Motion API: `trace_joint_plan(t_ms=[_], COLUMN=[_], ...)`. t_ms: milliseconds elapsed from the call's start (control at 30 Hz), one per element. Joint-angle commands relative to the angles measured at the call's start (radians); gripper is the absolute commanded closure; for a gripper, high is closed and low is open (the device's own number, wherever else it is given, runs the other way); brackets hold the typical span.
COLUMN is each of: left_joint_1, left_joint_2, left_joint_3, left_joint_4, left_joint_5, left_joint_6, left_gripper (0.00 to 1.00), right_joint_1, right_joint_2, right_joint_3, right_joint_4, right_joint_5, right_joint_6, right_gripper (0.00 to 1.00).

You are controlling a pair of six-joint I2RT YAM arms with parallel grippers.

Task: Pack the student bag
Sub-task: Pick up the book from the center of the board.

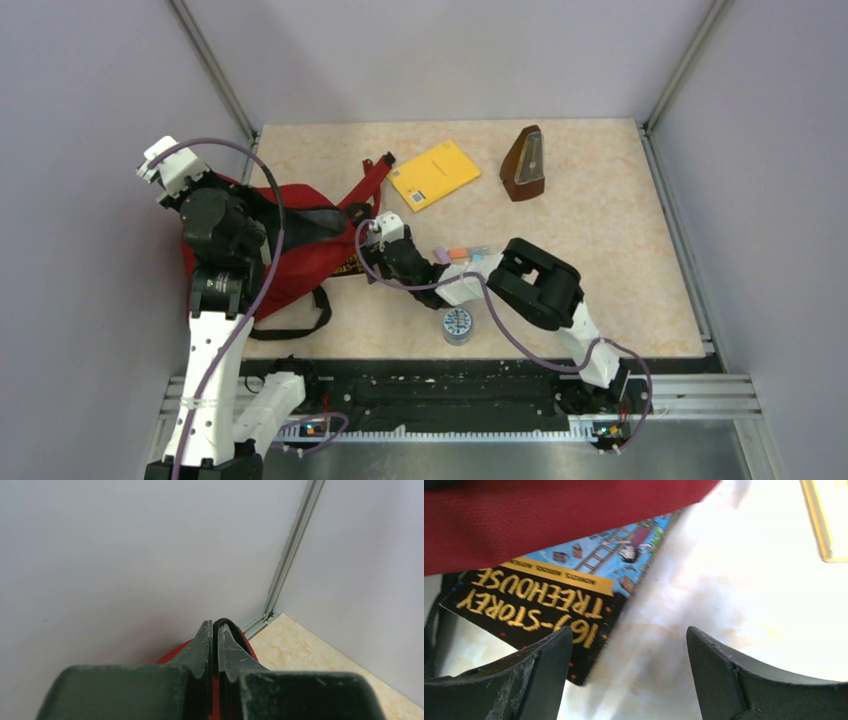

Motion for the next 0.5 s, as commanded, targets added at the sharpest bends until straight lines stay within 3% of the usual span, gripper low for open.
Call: trace_joint_plan(t_ms=[0, 300, 467], left_joint_1=[0.007, 0.008, 0.017], left_joint_2=[-0.038, -0.006, -0.006], left_joint_3=[0.020, -0.005, -0.008], left_joint_4=[0.155, 0.186, 0.173], left_joint_5=[0.029, 0.011, 0.022], left_joint_6=[-0.017, 0.011, -0.009], left_gripper=[1.00, 1.00, 1.00], right_joint_1=[-0.028, 0.023, 0.054], right_joint_2=[-0.066, -0.120, -0.081], right_joint_3=[-0.104, -0.177, -0.139], right_joint_4=[-0.100, 0.192, 0.220], right_joint_5=[-0.006, -0.206, -0.269], right_joint_6=[-0.015, -0.164, -0.215], right_gripper=[0.19, 0.05, 0.03])
